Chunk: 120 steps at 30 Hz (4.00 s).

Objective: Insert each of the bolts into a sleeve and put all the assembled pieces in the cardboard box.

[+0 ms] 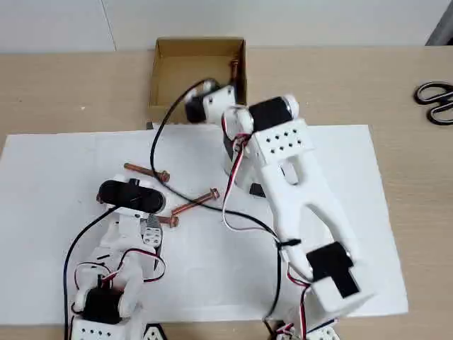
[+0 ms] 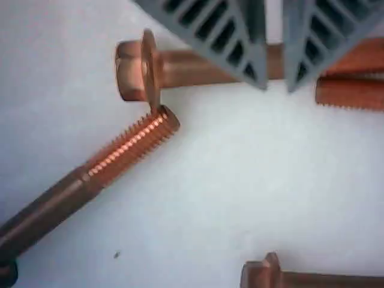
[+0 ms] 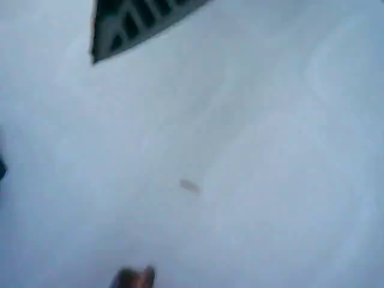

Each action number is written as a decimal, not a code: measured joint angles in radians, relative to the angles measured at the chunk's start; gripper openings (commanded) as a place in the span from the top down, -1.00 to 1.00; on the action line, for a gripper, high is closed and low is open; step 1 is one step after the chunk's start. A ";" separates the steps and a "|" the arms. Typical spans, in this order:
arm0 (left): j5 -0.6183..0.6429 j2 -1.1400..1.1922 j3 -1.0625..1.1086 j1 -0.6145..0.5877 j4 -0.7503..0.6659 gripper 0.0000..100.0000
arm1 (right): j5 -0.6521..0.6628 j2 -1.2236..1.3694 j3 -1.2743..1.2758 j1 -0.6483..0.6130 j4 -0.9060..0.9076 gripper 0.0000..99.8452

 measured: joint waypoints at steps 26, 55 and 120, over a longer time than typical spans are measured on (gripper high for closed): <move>0.005 0.000 0.000 0.000 0.000 0.99 | 0.390 -0.002 0.364 0.054 -0.361 0.71; 0.005 0.000 0.000 -0.002 0.000 0.99 | 0.413 0.084 0.434 0.109 -0.405 0.84; 0.144 0.505 -0.485 -0.038 0.040 0.99 | -0.149 -0.690 0.532 0.545 0.002 0.99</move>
